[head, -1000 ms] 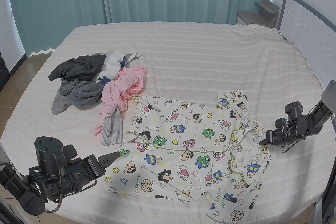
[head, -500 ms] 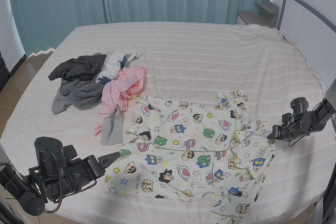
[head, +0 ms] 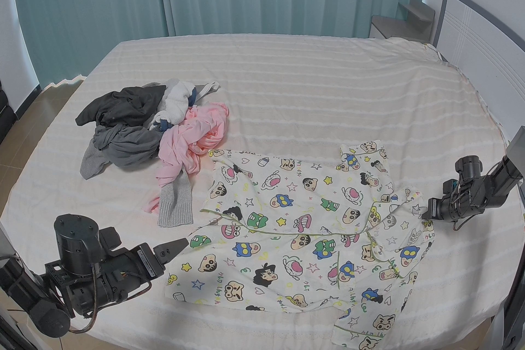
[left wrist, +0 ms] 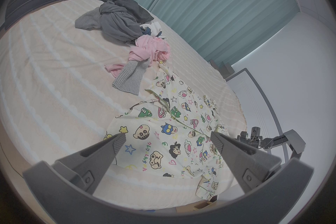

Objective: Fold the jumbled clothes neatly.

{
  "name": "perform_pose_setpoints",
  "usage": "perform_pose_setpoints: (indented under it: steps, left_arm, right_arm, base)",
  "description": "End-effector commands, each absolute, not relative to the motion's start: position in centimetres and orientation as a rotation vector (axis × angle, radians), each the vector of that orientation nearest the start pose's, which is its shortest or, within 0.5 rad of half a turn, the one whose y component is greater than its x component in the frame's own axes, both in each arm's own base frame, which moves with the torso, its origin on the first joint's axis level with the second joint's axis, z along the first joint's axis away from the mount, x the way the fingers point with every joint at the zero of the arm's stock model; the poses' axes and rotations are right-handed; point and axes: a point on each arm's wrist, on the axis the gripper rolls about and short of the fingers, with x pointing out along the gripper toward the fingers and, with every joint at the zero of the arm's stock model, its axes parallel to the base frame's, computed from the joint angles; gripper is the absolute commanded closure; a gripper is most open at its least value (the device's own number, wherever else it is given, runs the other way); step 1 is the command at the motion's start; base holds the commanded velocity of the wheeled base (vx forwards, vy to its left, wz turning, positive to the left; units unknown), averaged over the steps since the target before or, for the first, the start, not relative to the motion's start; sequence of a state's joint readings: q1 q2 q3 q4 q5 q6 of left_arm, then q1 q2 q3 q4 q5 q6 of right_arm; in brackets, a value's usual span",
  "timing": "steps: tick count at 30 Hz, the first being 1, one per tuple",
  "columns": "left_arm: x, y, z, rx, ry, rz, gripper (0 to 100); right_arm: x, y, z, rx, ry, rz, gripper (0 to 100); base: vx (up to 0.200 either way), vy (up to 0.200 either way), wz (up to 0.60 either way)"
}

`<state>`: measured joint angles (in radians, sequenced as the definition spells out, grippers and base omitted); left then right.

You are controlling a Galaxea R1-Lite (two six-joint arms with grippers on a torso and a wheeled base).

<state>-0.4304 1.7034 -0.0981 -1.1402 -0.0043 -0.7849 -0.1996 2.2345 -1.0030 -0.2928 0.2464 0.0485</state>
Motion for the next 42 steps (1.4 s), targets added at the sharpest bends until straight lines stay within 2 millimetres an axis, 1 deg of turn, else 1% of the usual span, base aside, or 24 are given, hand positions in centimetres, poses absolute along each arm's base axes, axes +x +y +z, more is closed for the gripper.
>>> perform_pose_setpoints:
  steps: [1,2,3,14,15,16,17,20,21,22,23,26,28,33,34,35,36,39,41,42]
  left_arm:
    - [18.3,-8.4,7.3,-0.658,0.603,-0.222,0]
    - [18.3,-8.4,7.3,-0.658,0.603,-0.222,0]
    - [18.3,-8.4,7.3,-0.658,0.603,-0.222,0]
    - [18.3,-8.7,7.1,-0.650,0.615,-0.230,0]
    - [18.8,-9.0,7.2,-0.643,0.605,-0.243,0]
    - [19.4,-9.3,7.4,-0.646,0.592,-0.244,0]
    - [20.5,-9.8,7.6,-0.650,0.571,-0.255,0]
    - [23.5,-10.1,7.7,-0.625,0.530,-0.232,0]
    - [24.3,-10.1,7.4,-0.600,0.534,-0.220,0]
    - [25.7,-10.2,6.7,-0.555,0.551,-0.202,0]
    - [26.6,-10.3,6.4,-0.538,0.561,-0.192,0]
    - [29.8,-10.3,5.5,-0.525,0.594,-0.145,0]
    - [31.5,-10.5,4.6,-0.505,0.626,-0.129,0]
    - [34.7,-10.9,0.9,-0.316,0.687,-0.152,0]
    - [34.9,-10.9,0.8,-0.313,0.687,-0.153,0]
    - [36.2,-11.3,0.2,-0.314,0.675,-0.152,0]
    - [36.8,-11.5,-0.1,-0.313,0.677,-0.152,0]
    - [38.3,-11.8,-0.2,-0.315,0.680,-0.151,0]
    - [39.1,-12.1,0.2,-0.331,0.670,-0.156,0]
    - [39.2,-12.1,0.1,-0.332,0.670,-0.156,0]
  right_arm:
    - [36.8,-6.9,1.2,0.255,0.922,0.020,100]
    - [36.9,-6.9,1.3,0.255,0.920,0.020,100]
    - [36.9,-7.0,1.3,0.254,0.917,0.017,0]
    - [36.9,-7.2,2.0,0.253,0.864,0.011,0]
    - [36.7,-7.7,3.0,0.269,0.839,-0.006,0]
    - [36.4,-7.8,3.5,0.278,0.827,-0.014,0]
    - [36.0,-8.0,4.2,0.290,0.813,-0.021,0]
    - [34.6,-8.2,6.0,0.326,0.782,-0.032,0]
    - [34.1,-8.1,6.5,0.341,0.774,-0.031,0]
    - [33.4,-8.1,7.2,0.362,0.755,-0.030,0]
    - [33.0,-8.0,7.6,0.374,0.743,-0.027,0]
    - [31.3,-7.7,9.1,0.404,0.686,-0.022,0]
    - [30.1,-7.4,9.5,0.402,0.662,-0.020,0]
    - [27.2,-6.0,10.1,0.382,0.614,0.015,0]
    - [27.1,-5.8,10.1,0.380,0.611,0.019,0]
    - [26.3,-5.3,10.4,0.372,0.599,0.031,0]
    - [25.8,-5.1,10.5,0.365,0.591,0.039,0]
    - [24.7,-4.3,11.0,0.352,0.568,0.061,0]
    - [24.0,-3.8,11.3,0.348,0.563,0.075,0]
    - [23.9,-3.8,11.3,0.348,0.561,0.075,0]
  base:
    - [0.000,0.000,0.00]
    - [0.000,0.000,0.00]
    - [0.000,0.000,0.00]
    - [0.000,0.000,0.00]
    - [0.000,0.000,0.00]
    - [0.000,0.000,0.00]
    - [0.000,0.000,0.00]
    - [0.000,0.000,0.00]
    - [0.000,0.000,0.00]
    - [0.000,0.000,0.00]
    - [0.000,0.000,0.00]
    - [0.000,0.000,0.00]
    - [0.000,0.000,0.00]
    - [0.000,0.000,0.00]
    - [0.000,0.000,0.00]
    - [0.000,0.000,0.00]
    - [0.000,0.000,0.00]
    - [0.000,0.000,0.00]
    - [0.000,0.000,0.00]
    - [0.000,0.000,0.00]
